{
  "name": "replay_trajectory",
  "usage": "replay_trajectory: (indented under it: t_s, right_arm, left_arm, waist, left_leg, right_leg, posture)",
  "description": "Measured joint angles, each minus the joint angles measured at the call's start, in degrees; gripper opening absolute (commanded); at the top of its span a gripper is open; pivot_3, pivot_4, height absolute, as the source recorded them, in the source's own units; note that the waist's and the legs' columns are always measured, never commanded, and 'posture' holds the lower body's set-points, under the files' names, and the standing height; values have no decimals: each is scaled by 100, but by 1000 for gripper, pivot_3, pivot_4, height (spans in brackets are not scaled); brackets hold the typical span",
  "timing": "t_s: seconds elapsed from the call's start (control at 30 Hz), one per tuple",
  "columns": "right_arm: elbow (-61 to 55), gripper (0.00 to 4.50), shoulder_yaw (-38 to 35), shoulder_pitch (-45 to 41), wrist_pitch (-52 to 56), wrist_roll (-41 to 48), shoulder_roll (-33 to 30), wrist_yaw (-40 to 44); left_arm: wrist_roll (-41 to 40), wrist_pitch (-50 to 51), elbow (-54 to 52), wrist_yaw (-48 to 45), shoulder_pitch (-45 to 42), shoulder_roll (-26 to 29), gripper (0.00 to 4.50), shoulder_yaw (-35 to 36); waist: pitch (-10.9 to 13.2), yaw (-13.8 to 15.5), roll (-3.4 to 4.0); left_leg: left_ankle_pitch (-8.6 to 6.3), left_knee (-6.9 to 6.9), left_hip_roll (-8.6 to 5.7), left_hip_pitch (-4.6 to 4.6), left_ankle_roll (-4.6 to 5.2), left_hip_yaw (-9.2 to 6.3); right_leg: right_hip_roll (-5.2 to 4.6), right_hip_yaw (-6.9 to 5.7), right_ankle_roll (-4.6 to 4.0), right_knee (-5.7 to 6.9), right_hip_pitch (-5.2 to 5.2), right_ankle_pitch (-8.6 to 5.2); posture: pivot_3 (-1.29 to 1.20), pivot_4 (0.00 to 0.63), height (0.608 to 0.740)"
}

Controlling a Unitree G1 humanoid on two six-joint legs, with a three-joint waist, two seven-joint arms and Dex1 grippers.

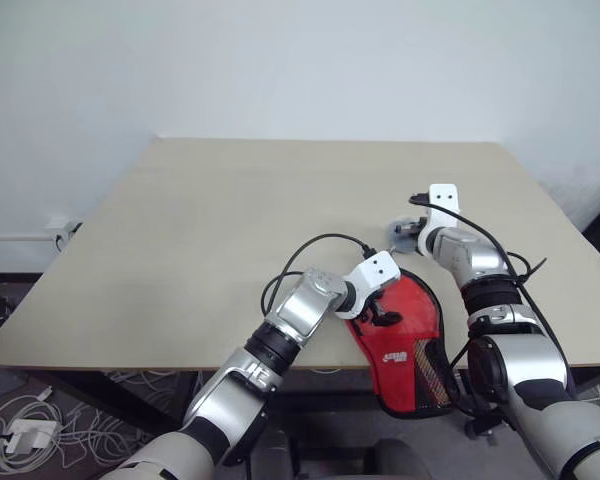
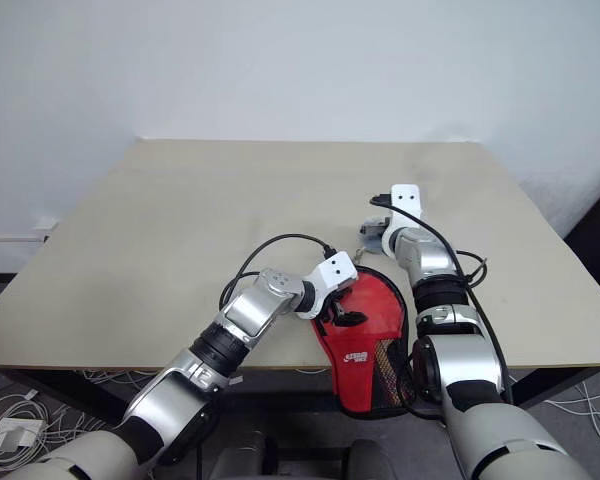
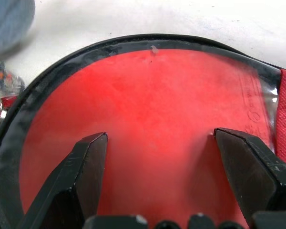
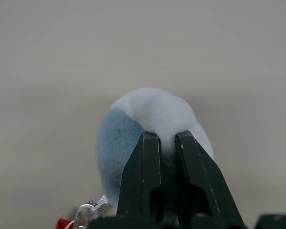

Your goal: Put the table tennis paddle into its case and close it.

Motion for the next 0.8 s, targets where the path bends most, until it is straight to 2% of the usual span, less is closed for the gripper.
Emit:
replay_trajectory:
  t_s: [0.33,0.8]
  right_arm:
    - [-188,29,34,115,372,6,-555,378]
    - [-1716,29,520,1256,1664,183,-2129,2240]
  left_arm:
    - [-46,2,34,-23,-36,16,3791,-19]
    - [-71,3,7,-51,-27,62,3791,-20]
  waist:
    - [1,6,4]
    - [1,32,13]
  left_leg:
    - [0,0,-2,-1,0,0]
    - [-1,4,-5,-2,1,-1]
  right_leg:
    - [-3,0,-9,-2,-1,-6]
    - [-5,2,16,-5,0,-26]
  posture:
    - [0,0,740]
    - [0,0,740]
